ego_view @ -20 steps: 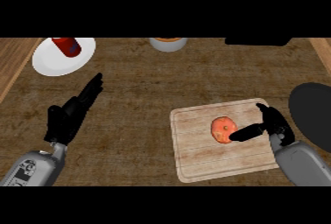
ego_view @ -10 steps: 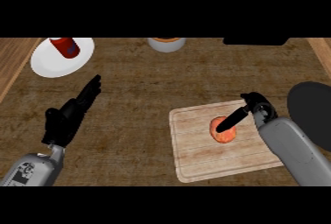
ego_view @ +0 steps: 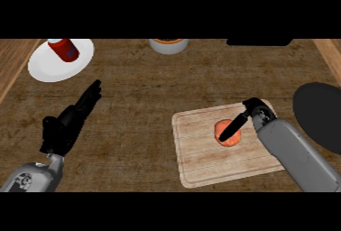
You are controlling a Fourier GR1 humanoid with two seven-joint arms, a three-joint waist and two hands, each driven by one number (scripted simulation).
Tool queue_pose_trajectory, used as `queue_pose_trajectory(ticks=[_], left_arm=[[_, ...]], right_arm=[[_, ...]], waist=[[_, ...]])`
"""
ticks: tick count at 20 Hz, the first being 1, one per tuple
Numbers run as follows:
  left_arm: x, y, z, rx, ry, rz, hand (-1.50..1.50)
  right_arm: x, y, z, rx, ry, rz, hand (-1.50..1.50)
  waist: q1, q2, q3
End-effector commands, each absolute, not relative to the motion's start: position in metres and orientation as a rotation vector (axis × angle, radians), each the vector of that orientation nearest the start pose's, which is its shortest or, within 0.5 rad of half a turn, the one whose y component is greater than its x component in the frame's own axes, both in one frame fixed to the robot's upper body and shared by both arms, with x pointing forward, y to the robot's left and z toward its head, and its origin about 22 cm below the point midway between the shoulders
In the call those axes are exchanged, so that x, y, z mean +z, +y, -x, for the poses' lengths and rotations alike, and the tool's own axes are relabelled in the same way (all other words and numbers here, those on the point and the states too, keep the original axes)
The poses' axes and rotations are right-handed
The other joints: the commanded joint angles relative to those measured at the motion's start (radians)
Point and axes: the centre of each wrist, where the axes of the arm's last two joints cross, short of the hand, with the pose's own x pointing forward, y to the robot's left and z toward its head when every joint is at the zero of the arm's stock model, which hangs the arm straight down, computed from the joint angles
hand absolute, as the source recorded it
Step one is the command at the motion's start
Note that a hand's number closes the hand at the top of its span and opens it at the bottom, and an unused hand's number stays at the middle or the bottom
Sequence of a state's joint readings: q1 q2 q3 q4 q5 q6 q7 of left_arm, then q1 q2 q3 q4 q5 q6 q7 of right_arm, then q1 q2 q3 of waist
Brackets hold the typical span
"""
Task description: Pick the squash from the cutting board and place it in the pan
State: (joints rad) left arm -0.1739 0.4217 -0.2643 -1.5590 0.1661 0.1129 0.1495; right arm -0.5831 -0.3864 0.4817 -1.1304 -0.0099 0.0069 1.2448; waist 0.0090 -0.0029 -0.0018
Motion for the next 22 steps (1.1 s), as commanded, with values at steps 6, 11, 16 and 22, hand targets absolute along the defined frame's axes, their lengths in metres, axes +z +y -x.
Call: queue_pose_trajectory(ticks=[6,11,16,22], left_arm=[[0.035,0.256,-0.269,-0.359,-1.474,-0.093,0.00],[0.036,0.249,-0.271,-0.340,-1.492,-0.097,0.00],[0.047,0.240,-0.258,-0.356,-1.494,-0.084,0.00],[0.044,0.243,-0.266,-0.369,-1.491,-0.085,0.00]], right_arm=[[0.031,-0.162,-0.346,0.538,-0.146,0.605,-1.50],[0.014,-0.167,-0.333,0.566,-0.140,0.566,-1.50],[0.002,-0.170,-0.347,0.652,-0.171,0.506,1.50],[0.004,-0.154,-0.349,0.650,-0.204,0.503,1.50]], waist=[[-0.010,0.001,0.000],[-0.015,0.000,0.001],[0.014,0.003,0.002],[0.001,0.004,0.002]])
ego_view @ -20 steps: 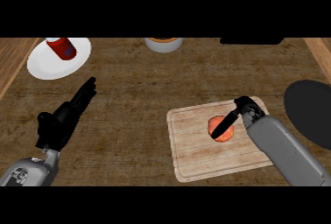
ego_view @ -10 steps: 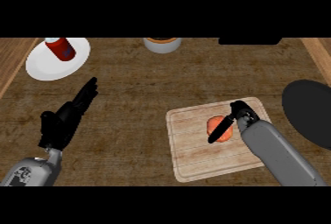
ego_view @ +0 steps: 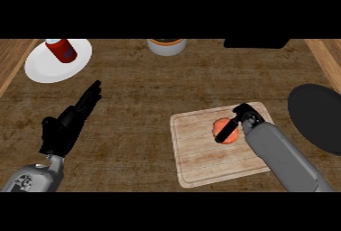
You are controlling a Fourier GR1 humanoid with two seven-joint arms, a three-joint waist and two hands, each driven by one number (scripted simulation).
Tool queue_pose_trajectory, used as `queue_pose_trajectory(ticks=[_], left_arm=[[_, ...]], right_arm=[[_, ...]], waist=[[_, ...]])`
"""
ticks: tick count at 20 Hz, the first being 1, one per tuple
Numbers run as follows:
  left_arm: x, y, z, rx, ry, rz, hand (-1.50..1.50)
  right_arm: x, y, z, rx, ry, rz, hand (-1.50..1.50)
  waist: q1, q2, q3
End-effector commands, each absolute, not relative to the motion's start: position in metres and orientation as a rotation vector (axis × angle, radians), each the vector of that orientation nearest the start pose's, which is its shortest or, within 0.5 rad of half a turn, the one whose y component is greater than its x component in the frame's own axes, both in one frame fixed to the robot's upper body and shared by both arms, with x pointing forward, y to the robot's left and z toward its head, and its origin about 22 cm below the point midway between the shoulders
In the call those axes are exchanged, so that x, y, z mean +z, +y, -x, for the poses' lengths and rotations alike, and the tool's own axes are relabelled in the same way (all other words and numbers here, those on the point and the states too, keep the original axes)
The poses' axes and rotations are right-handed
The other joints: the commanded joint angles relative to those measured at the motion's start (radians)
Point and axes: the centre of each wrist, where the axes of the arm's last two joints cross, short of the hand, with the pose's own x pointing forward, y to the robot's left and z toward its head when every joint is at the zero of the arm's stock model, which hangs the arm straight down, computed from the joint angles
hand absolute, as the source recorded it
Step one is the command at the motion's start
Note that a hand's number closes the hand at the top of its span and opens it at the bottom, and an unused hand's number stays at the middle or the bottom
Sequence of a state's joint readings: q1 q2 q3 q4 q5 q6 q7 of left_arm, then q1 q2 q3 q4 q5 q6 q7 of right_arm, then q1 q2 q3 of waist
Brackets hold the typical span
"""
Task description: Pick the squash from the cutting board and place it in the pan
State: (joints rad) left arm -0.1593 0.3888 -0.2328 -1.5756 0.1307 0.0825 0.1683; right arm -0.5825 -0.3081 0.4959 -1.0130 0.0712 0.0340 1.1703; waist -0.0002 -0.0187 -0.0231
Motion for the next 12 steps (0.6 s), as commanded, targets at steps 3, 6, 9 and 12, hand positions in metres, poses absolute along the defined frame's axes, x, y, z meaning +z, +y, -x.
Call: queue_pose_trajectory(ticks=[3,6,9,12], left_arm=[[0.054,0.251,-0.283,-0.330,-1.484,-0.110,0.00],[0.056,0.248,-0.273,-0.343,-1.488,-0.101,0.00],[0.029,0.257,-0.263,-0.341,-1.490,-0.102,0.00],[0.048,0.265,-0.268,-0.324,-1.480,-0.109,0.00]], right_arm=[[0.019,-0.141,-0.341,0.656,-0.231,0.522,1.50],[0.033,-0.161,-0.355,0.627,-0.264,0.626,1.50],[0.053,-0.161,-0.351,0.604,-0.321,0.693,1.50],[0.047,-0.149,-0.303,0.860,-0.687,0.773,1.50]], waist=[[-0.009,0.016,0.022],[0.001,0.016,0.023],[-0.007,0.014,0.022],[-0.029,0.003,0.022]])
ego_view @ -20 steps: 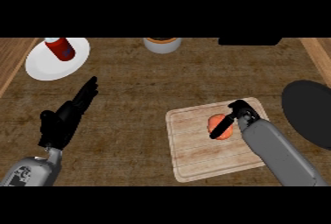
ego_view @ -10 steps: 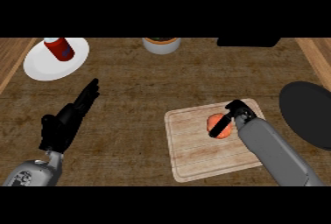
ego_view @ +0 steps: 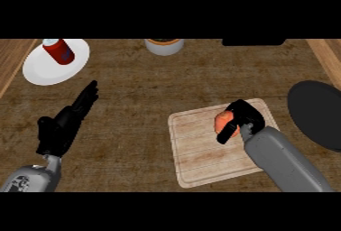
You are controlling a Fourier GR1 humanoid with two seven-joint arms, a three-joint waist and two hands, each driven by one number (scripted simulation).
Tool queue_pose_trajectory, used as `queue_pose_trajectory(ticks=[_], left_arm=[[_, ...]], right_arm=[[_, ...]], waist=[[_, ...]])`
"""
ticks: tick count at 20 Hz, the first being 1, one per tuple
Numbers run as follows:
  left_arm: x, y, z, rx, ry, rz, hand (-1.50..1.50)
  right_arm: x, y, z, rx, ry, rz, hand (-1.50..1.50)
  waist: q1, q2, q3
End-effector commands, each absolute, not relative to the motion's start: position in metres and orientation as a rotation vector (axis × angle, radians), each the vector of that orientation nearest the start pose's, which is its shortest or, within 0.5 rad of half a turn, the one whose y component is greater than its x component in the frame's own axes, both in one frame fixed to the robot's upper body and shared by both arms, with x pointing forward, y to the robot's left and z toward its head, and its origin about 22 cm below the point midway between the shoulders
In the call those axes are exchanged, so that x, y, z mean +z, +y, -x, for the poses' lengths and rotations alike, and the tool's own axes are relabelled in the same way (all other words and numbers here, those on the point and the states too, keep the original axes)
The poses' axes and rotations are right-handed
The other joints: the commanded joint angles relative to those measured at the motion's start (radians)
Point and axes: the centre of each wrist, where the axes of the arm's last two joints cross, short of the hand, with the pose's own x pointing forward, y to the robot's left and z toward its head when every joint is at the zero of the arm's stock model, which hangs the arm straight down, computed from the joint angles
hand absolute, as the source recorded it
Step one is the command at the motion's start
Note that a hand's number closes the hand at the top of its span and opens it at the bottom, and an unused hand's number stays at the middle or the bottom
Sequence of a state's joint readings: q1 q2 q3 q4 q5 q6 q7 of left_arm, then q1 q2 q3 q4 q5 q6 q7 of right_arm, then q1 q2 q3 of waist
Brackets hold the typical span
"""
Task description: Pick the squash from the cutting board and place it in the pan
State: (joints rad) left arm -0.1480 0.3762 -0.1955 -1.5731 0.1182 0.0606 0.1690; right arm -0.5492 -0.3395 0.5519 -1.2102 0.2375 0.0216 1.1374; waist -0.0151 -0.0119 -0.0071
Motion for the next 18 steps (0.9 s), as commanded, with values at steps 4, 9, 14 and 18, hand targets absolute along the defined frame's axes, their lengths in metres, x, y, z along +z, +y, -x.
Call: queue_pose_trajectory(ticks=[4,9,14,18], left_arm=[[0.033,0.263,-0.256,-0.295,-1.431,-0.118,0.00],[0.042,0.275,-0.260,-0.293,-1.435,-0.152,0.00],[0.048,0.263,-0.256,-0.295,-1.479,-0.136,0.00],[0.064,0.273,-0.266,-0.321,-1.480,-0.121,0.00]], right_arm=[[0.067,-0.136,-0.264,1.029,-1.090,0.844,1.50],[0.104,-0.149,-0.232,0.928,-1.389,1.079,1.50],[0.124,-0.174,-0.176,0.789,-1.459,1.152,1.50],[0.118,-0.200,-0.166,0.609,-1.445,1.188,1.50]], waist=[[-0.051,-0.031,0.005],[-0.068,-0.027,0.006],[-0.039,-0.008,0.007],[-0.018,0.005,0.008]])
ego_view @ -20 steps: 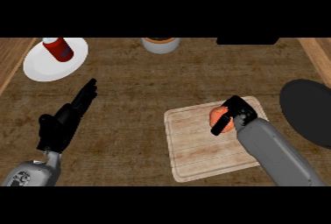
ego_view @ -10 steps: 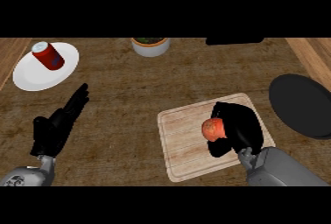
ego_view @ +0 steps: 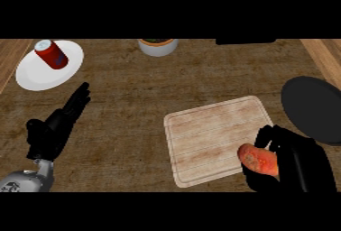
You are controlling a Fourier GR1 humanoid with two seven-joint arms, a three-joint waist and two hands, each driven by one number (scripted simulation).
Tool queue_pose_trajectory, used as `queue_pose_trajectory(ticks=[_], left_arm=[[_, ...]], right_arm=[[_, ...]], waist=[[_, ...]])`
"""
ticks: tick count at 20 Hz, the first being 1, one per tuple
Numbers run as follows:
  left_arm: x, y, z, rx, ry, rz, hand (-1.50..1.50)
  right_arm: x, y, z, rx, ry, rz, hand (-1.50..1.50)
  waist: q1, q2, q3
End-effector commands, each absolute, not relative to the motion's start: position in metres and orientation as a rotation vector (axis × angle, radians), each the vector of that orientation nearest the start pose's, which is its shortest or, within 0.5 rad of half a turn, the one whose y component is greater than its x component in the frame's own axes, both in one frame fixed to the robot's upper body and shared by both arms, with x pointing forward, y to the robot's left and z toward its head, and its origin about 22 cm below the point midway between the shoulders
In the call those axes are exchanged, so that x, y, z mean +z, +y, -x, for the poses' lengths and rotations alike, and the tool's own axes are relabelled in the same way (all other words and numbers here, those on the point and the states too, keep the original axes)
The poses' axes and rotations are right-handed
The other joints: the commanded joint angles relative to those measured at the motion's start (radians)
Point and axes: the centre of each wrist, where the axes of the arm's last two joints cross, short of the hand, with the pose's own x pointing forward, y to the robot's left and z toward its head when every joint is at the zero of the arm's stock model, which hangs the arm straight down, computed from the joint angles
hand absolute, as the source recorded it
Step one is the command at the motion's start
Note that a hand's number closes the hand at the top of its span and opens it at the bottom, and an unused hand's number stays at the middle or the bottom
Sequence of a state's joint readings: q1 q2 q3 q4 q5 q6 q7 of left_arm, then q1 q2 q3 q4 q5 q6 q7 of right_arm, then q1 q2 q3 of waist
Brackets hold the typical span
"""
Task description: Pick the squash from the cutting board and place it in the pan
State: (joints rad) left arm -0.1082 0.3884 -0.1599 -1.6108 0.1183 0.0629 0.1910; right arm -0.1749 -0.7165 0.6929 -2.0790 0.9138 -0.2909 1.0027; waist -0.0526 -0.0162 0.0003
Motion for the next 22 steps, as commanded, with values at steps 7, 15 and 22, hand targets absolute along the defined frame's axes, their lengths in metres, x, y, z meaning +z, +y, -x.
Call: queue_pose_trajectory(ticks=[7,15,22], left_arm=[[0.042,0.262,-0.271,-0.339,-1.482,-0.114,0.00],[0.050,0.244,-0.274,-0.346,-1.506,-0.088,0.00],[0.071,0.257,-0.268,-0.362,-1.515,-0.063,0.00]], right_arm=[[0.099,-0.256,-0.187,0.386,-1.471,1.191,1.50],[0.065,-0.338,-0.234,0.364,-1.423,1.296,1.50],[0.032,-0.397,-0.266,0.351,-1.415,1.351,1.50]], waist=[[0.037,0.018,0.002],[0.056,0.019,0.001],[0.074,0.019,0.002]])
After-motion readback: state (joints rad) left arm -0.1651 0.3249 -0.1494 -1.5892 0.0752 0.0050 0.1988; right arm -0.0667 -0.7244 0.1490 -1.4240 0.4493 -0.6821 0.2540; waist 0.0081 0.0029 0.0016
